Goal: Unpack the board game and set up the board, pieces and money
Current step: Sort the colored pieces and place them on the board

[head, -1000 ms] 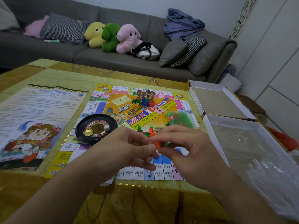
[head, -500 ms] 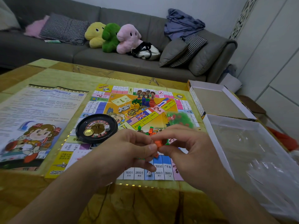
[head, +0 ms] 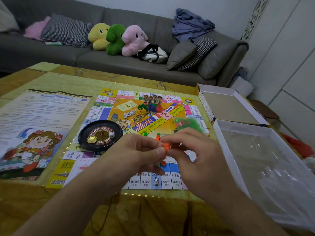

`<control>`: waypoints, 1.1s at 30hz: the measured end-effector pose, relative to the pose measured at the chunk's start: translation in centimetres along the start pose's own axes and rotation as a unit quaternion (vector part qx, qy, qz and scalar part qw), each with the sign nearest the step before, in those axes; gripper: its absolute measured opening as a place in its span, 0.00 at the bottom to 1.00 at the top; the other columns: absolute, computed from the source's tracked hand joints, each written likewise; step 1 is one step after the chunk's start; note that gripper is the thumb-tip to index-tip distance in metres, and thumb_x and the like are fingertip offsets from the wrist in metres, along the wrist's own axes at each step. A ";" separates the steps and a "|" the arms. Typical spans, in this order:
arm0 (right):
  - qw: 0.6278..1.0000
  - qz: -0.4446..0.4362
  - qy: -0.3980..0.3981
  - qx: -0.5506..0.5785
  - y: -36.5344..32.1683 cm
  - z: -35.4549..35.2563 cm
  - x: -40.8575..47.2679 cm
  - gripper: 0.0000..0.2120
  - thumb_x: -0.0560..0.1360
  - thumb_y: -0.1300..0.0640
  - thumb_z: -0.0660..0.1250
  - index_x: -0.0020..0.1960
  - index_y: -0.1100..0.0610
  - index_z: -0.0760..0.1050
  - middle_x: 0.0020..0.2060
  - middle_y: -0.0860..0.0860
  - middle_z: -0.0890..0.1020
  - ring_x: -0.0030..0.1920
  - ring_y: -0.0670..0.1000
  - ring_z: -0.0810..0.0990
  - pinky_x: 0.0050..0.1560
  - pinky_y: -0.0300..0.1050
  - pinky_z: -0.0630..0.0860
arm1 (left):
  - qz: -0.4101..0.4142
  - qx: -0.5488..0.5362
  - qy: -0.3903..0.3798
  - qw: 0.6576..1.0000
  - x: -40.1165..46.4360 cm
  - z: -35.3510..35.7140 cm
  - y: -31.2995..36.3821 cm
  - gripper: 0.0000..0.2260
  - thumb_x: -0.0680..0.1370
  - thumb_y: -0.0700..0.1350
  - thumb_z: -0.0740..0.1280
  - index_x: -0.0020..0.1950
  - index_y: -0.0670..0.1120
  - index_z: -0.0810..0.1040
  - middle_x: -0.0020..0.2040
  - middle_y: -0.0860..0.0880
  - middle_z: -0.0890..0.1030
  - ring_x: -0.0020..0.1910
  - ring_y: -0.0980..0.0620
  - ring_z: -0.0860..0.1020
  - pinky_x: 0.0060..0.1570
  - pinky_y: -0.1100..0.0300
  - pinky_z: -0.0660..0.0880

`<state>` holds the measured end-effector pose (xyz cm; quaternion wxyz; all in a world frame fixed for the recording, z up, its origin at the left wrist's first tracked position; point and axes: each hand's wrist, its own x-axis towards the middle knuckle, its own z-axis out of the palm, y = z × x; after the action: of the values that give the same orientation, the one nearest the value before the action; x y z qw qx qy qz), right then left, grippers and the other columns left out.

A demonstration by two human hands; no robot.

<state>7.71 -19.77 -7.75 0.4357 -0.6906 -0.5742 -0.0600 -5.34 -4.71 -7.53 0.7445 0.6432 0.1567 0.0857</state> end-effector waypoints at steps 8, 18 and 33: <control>0.999 0.010 -0.017 0.026 0.0 -0.1 0.0 0.13 0.76 0.70 0.73 0.54 0.55 0.86 0.48 0.44 0.83 0.52 0.48 0.82 0.48 0.45 0.79 | 0.008 0.018 0.000 1.000 -0.1 0.0 -0.1 0.07 0.80 0.37 0.70 0.53 0.33 0.84 0.35 0.47 0.81 0.33 0.52 0.80 0.46 0.53 0.82; 1.000 0.007 -0.009 0.020 -0.4 0.0 0.2 0.14 0.77 0.69 0.72 0.57 0.53 0.85 0.51 0.42 0.83 0.54 0.47 0.81 0.50 0.43 0.80 | 0.020 -0.022 0.010 1.000 -0.4 0.5 0.1 0.06 0.75 0.41 0.71 0.43 0.41 0.86 0.35 0.44 0.80 0.36 0.46 0.81 0.35 0.66 0.78; 0.999 0.009 -0.039 0.023 -0.2 -0.4 0.2 0.14 0.76 0.72 0.72 0.52 0.54 0.83 0.49 0.43 0.80 0.53 0.49 0.80 0.48 0.42 0.77 | 0.033 0.030 0.020 0.999 -0.5 0.7 0.3 0.05 0.80 0.35 0.69 0.52 0.35 0.84 0.37 0.43 0.83 0.36 0.49 0.83 0.33 0.68 0.77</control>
<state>7.76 -19.91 -7.26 0.4294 -0.6871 -0.5859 -0.0160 -5.49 -5.50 -7.04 0.7181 0.6684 0.1534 0.1184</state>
